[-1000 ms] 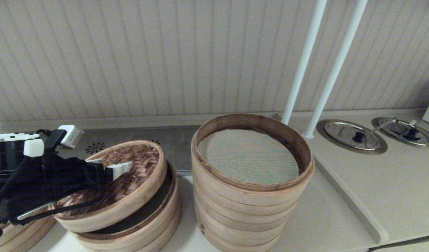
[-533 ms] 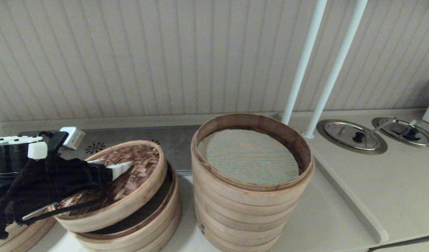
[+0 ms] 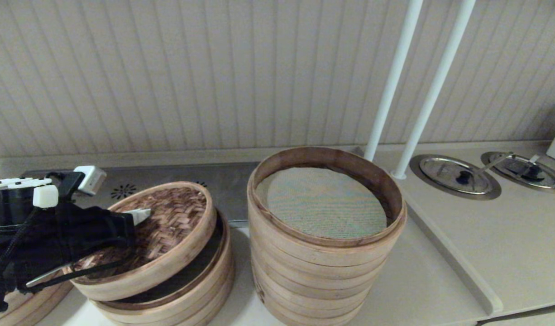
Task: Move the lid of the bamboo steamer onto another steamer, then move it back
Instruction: Pick up the steamer
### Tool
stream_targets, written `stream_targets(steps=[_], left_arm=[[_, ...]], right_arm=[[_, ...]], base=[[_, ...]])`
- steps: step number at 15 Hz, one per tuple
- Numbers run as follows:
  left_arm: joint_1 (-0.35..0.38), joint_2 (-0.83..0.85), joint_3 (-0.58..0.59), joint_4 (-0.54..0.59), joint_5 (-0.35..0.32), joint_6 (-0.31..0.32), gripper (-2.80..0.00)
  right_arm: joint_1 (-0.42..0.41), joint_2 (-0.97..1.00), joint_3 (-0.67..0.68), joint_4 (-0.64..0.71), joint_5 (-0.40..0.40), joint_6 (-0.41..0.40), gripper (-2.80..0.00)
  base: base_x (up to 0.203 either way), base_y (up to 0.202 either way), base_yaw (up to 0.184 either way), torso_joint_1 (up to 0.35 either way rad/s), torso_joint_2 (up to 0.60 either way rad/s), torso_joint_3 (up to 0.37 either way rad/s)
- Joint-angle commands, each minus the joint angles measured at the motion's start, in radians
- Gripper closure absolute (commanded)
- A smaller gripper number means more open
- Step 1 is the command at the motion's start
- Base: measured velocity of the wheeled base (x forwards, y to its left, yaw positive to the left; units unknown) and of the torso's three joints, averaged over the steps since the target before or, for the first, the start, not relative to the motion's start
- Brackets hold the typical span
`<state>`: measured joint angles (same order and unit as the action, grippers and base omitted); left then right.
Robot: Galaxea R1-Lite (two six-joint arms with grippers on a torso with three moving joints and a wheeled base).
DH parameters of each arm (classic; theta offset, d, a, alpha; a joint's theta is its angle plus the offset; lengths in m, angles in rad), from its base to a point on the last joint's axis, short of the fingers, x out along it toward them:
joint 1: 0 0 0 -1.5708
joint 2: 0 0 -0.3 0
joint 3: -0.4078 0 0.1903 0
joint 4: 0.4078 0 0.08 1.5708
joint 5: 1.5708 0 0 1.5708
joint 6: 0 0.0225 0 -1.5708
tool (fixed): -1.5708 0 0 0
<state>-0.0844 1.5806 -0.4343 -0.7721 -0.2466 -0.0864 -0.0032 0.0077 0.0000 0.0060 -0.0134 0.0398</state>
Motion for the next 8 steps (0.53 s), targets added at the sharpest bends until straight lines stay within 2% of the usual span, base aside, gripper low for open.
stream_targets(steps=[1,3,8], left_arm=[[0.019,-0.004,0.006,-0.003,-0.015,-0.001,0.00],[0.035,-0.002,0.005,-0.003,-0.035,-0.001,0.00],[0.048,-0.015,-0.027,-0.003,-0.037,-0.001,0.00]], right_arm=[[0.000,0.000,0.003,0.000,0.000,0.000,0.00],[0.000,0.000,0.003,0.000,0.000,0.000,0.00],[0.000,0.000,0.003,0.000,0.000,0.000,0.00]], base=[[0.000,0.000,0.000,0.000,0.00,0.000],[0.000,0.000,0.000,0.000,0.00,0.000],[0.000,0.000,0.000,0.000,0.00,0.000]])
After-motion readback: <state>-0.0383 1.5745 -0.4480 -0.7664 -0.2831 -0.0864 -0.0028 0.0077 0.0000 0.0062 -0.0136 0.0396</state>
